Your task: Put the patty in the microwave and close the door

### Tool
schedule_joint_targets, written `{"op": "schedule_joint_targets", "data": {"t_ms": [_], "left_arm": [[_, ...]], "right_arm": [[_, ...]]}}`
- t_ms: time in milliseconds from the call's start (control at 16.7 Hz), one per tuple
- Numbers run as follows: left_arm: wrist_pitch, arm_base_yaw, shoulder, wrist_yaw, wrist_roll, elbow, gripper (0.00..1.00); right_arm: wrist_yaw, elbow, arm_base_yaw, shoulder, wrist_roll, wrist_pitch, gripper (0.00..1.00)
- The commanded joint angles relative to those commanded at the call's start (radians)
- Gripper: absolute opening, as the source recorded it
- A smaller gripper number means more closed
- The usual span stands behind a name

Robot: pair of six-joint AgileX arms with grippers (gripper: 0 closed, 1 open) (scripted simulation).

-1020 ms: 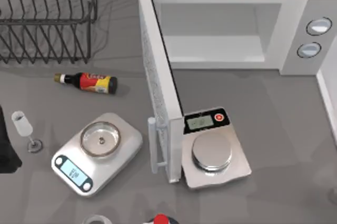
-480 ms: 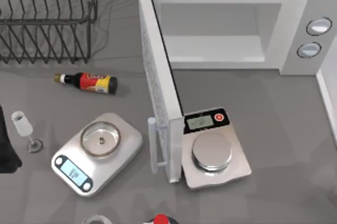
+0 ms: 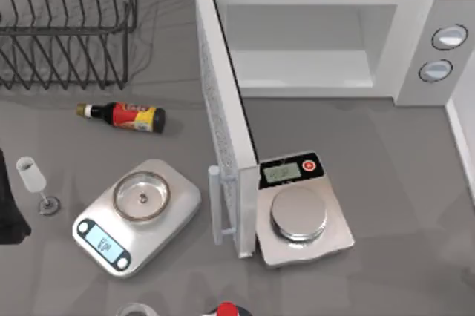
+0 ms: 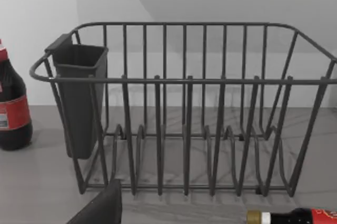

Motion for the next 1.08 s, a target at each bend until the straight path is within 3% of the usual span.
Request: {"op": "schedule_joint_targets", "data": {"t_ms": [240,660,1080], "left_arm": [[0.0,0.0,0.0,0.0,0.0,0.0,1.0],[0.0,0.0,0.0,0.0,0.0,0.0,1.0],[0.0,0.0,0.0,0.0,0.0,0.0,1.0]], "right_arm": [[0.0,0.067,-0.001,-0.038,-0.006,-0.071,0.0],[0.0,0.255,-0.005,-0.143,-0.009,-0.43,0.0],[0.0,0.288,-0.003,-0.171,-0.006,-0.463,0.0]]}}
